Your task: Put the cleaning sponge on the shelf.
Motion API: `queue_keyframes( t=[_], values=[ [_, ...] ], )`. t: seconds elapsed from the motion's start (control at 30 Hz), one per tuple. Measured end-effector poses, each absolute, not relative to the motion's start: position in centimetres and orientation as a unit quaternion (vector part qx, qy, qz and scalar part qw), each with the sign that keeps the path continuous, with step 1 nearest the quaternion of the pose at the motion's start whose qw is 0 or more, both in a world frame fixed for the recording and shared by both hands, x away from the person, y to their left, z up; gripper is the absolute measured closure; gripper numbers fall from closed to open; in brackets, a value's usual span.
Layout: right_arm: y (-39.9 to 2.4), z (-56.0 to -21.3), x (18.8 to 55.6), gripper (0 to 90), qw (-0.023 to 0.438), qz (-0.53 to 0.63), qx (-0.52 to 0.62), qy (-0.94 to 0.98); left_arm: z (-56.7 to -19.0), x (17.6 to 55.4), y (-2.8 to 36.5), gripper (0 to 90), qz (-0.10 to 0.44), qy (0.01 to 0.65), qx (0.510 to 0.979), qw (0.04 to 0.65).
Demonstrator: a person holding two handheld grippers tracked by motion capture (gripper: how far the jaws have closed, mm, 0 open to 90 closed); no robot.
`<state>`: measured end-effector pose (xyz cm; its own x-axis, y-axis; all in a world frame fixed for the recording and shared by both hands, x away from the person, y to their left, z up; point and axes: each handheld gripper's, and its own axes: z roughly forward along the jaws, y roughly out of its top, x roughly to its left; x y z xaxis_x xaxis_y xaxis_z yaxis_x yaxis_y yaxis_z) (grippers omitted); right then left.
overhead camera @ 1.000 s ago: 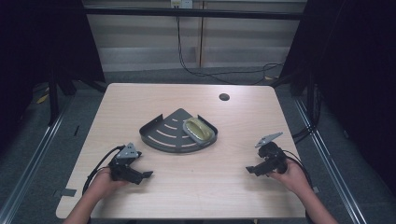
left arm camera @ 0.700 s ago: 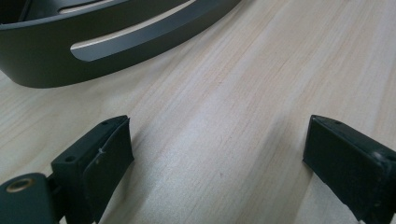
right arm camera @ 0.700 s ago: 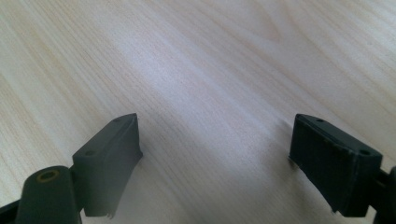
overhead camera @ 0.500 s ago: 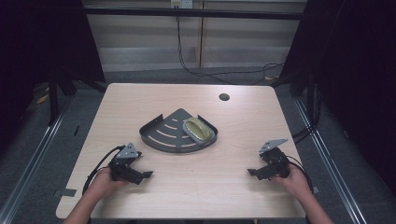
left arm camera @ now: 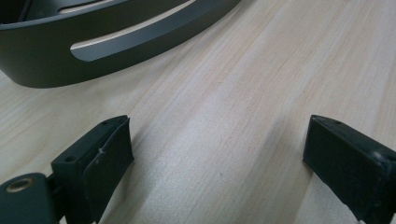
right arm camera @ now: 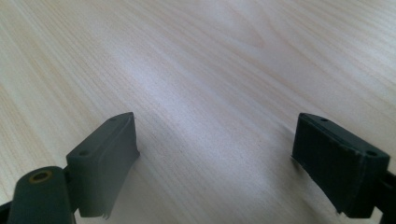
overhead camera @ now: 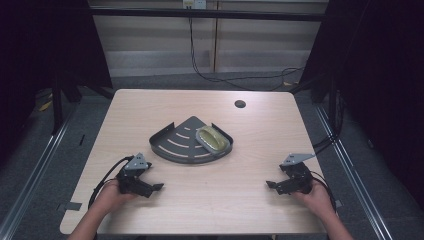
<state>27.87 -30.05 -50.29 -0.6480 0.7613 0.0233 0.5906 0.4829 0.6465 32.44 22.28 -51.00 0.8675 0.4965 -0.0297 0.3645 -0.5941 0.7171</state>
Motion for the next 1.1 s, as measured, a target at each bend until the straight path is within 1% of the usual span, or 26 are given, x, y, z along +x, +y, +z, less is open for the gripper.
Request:
queue_keyframes(
  t=[0.27, 0.33, 0.4, 1.1],
  values=[
    [-30.46, -50.6, 27.6, 12.7, 0.146, 0.331, 0.397, 0.843, -51.01, 32.44, 22.27, 7.7, 0.087, 0.242, 0.888, 0.38],
    [-30.67, -50.98, 27.49, 10.2, 0.154, 0.347, 0.396, 0.836, -51.0, 32.44, 22.28, 7.7, 0.087, 0.242, 0.888, 0.38],
    [-30.84, -51.16, 27.37, 10.2, 0.156, 0.356, 0.397, 0.831, -51.0, 32.43, 22.28, 7.7, 0.087, 0.243, 0.888, 0.38],
    [-30.84, -51.17, 27.47, 10.1, 0.159, 0.355, 0.405, 0.828, -51.0, 32.44, 22.28, 7.7, 0.087, 0.242, 0.889, 0.38]
  ],
)
